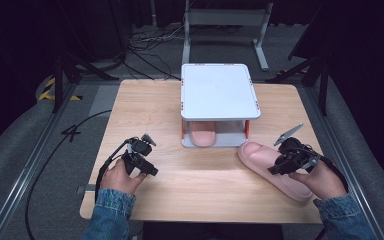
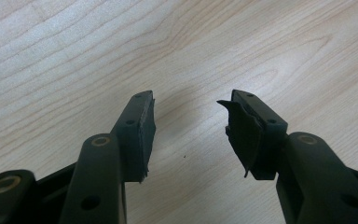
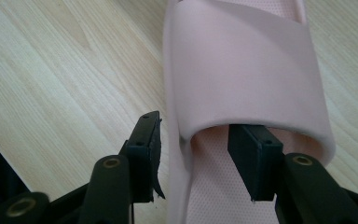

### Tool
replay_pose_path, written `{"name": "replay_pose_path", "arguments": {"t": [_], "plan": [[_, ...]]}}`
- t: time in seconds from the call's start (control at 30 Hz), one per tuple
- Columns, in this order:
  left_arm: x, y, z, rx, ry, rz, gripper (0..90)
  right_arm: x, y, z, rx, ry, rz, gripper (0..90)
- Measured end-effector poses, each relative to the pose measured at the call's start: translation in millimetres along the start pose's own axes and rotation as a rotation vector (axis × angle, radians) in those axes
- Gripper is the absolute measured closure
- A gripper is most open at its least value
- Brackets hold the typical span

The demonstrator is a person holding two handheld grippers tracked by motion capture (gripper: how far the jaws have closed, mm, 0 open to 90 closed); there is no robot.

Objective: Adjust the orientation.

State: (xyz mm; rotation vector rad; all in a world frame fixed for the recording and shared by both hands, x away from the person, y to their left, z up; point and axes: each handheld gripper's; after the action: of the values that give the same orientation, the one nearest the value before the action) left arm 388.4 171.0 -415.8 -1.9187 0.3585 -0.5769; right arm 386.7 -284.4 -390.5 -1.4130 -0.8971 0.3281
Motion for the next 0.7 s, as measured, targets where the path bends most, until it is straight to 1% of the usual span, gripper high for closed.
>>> {"name": "replay_pose_path", "arguments": {"t": [0.03,0.13,0.2,0.23,0.27,0.3,0.37,0.4,0.47,0.5,0.57,0.63,0.7], "plan": [[1.3,0.9,-0.1,0.007,0.007,0.002,51.1,0.3,0.1,1.2,0.002,0.000,0.001,54.2],[2.7,1.1,-0.8,-0.003,0.008,0.008,51.1,-0.7,-0.5,2.9,0.004,-0.005,-0.007,53.5],[3.3,0.5,-0.8,-0.002,0.010,0.005,51.1,-3.1,-1.8,1.6,-0.001,-0.007,-0.019,50.9],[3.8,-0.1,-0.7,-0.003,0.009,0.002,51.0,-5.0,-4.0,0.0,-0.014,-0.006,-0.019,51.0],[3.8,-0.1,-0.7,-0.003,0.009,0.002,51.0,-5.0,-4.0,0.0,-0.014,-0.006,-0.019,51.0],[4.0,0.0,-0.7,-0.005,0.007,0.000,51.0,-10.5,-12.6,-3.9,-0.030,0.010,-0.031,48.5],[5.4,1.0,-0.2,-0.005,0.010,-0.001,51.0,-16.3,-22.7,-8.0,-0.056,0.016,-0.056,48.3],[6.1,1.3,0.0,-0.003,0.019,0.005,51.0,-19.1,-26.6,-11.1,-0.068,0.027,-0.066,47.8],[6.8,2.7,-1.0,-0.007,0.009,0.006,51.0,-23.7,-29.9,-18.1,-0.110,0.047,-0.075,45.8],[7.4,2.9,-0.9,-0.004,0.015,0.011,50.9,-26.1,-29.0,-22.7,-0.127,0.061,-0.073,45.4],[8.0,3.7,-1.5,-0.006,0.012,0.012,50.9,-29.4,-23.5,-29.1,-0.140,0.074,-0.065,43.8],[8.5,4.0,-0.9,-0.007,0.017,0.015,50.9,-30.7,-11.4,-34.2,-0.137,0.067,-0.057,43.6],[8.6,4.2,-0.3,-0.003,0.021,0.020,50.9,-28.5,1.1,-37.5,-0.147,0.065,-0.048,44.2]]}}
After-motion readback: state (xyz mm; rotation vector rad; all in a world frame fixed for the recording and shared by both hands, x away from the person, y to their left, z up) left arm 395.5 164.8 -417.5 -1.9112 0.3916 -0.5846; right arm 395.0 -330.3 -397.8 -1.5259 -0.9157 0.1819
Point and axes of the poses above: each handheld gripper's, and its own axes: y roughly forward along the jaws, x roughly out of its top, z roughly to its left, and after that the axes turned 10 degrees about -x, right-handed
